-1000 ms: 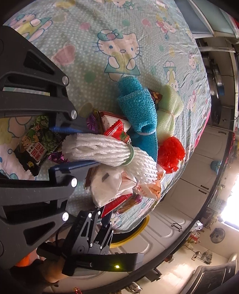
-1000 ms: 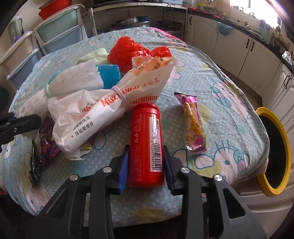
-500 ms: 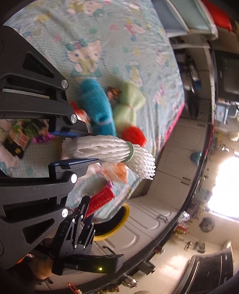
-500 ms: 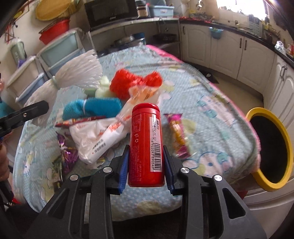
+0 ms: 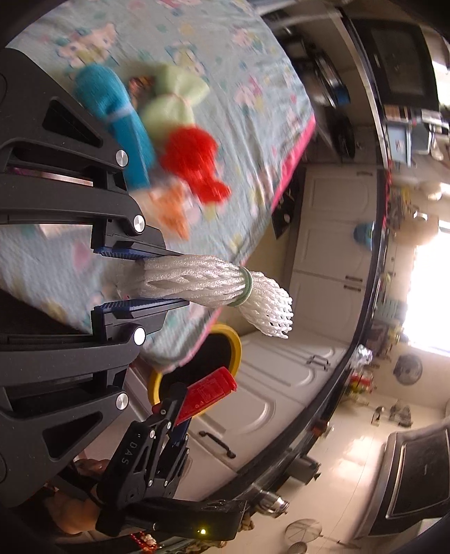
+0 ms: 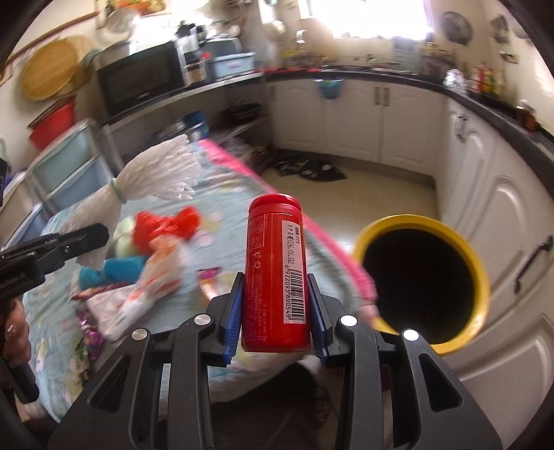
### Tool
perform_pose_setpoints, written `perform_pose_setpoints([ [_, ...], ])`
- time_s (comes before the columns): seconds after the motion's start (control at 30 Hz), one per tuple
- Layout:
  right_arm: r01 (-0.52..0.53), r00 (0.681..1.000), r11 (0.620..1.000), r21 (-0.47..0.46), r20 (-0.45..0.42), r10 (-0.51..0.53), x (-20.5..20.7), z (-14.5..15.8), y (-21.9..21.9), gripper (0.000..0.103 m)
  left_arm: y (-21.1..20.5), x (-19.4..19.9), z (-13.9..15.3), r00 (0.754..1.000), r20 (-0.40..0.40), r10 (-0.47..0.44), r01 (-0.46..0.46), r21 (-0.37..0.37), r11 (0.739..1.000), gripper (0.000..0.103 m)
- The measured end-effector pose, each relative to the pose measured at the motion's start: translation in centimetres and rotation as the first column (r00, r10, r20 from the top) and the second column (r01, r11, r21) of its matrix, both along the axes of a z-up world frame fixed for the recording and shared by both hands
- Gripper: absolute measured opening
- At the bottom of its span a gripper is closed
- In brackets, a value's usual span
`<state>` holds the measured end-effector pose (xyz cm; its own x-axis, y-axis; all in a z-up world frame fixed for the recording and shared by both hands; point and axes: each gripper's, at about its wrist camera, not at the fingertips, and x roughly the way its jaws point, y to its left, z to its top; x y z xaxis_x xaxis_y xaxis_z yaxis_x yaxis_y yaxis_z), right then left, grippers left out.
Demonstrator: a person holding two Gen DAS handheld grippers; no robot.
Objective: Collect trash
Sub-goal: 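Carry the red can and white mesh net over the yellow bin with both tools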
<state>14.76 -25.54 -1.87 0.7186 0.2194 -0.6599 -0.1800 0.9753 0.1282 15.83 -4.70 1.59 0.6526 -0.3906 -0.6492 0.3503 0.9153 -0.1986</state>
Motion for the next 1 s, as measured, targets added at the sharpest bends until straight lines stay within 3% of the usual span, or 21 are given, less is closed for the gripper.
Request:
perform_pose_setpoints([
  [0.47,0.275,0.961,0.961,-0.036,0.024,-0.275,0.7,-1.0,-10.5,0.032,-12.5,5.4,-1.6,0.984,-0.055,-0.167,0.167,-0.01,0.986,0.014],
  [1.0,0.407,0.913,0.912,-0.052,-0.018,-0.409,3.7,-3.4,-17.2,0.032,-22.4,12.6,-5.3,0.951,-0.168,-0.26,0.264,0.005,0.964,0.014],
])
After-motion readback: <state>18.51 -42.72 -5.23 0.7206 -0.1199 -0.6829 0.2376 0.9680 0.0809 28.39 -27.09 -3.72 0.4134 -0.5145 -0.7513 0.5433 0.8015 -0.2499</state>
